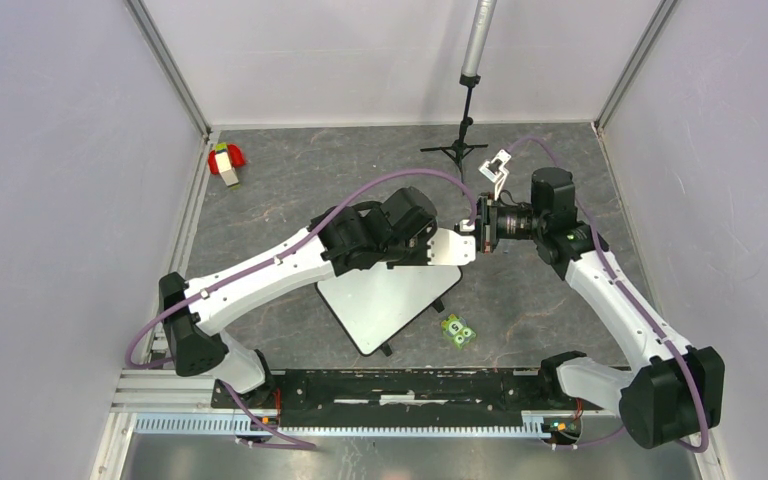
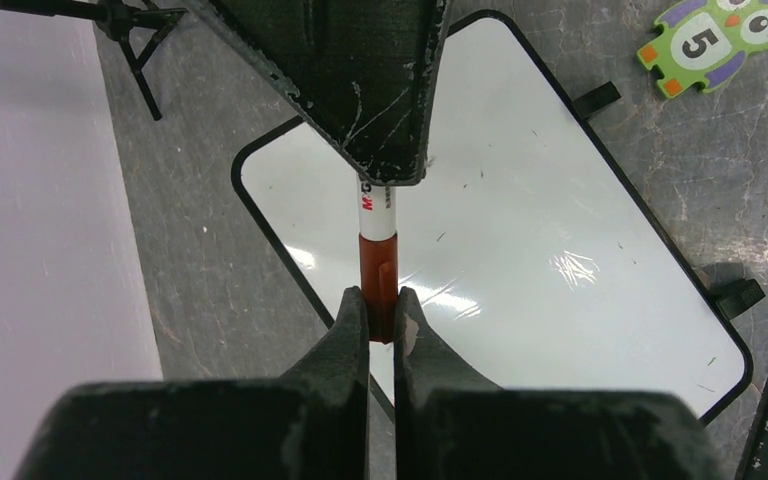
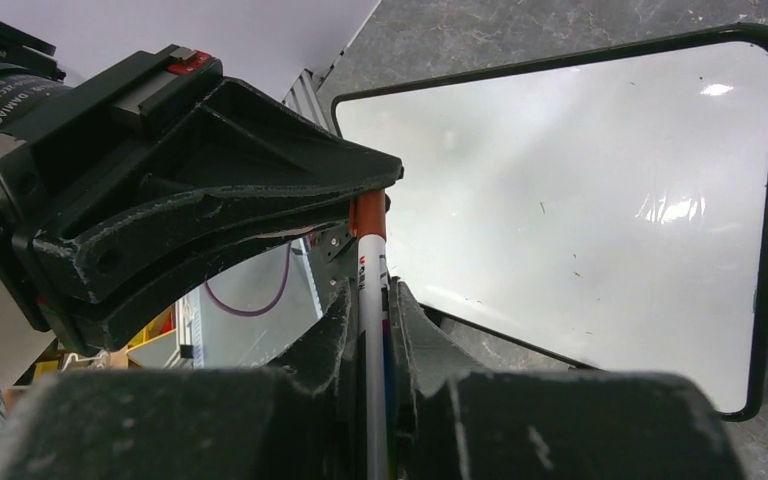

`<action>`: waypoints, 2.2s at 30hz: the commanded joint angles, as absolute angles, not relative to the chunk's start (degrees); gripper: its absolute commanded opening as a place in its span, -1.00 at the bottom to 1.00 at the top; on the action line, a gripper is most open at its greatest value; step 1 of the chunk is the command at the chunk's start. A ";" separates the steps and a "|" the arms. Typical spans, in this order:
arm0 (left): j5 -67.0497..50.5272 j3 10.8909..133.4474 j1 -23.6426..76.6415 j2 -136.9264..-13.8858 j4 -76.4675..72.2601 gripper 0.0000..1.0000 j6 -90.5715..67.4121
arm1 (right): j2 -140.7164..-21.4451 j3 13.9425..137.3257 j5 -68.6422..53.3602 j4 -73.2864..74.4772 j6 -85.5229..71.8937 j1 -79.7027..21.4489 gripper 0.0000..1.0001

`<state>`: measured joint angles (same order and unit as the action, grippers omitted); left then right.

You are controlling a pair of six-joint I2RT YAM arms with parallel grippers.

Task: Write a sentence on the whiteboard
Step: Open the whiteboard marker at the center of the board, then place the pen cap at the center of the board.

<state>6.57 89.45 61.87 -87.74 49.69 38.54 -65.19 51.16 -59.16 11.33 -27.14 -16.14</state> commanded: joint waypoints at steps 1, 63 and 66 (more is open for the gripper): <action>5.02 87.87 62.72 -85.88 48.08 -0.95 38.67 | -64.64 54.23 -59.12 10.70 -24.79 -14.35 -1.00; -16.95 66.39 8.97 -102.42 42.87 -0.66 22.00 | -63.90 58.05 -51.50 31.21 16.86 -14.52 -1.00; -17.23 66.83 9.14 -103.07 43.48 -0.47 22.39 | -63.90 58.18 -51.51 31.55 17.05 -14.52 -1.00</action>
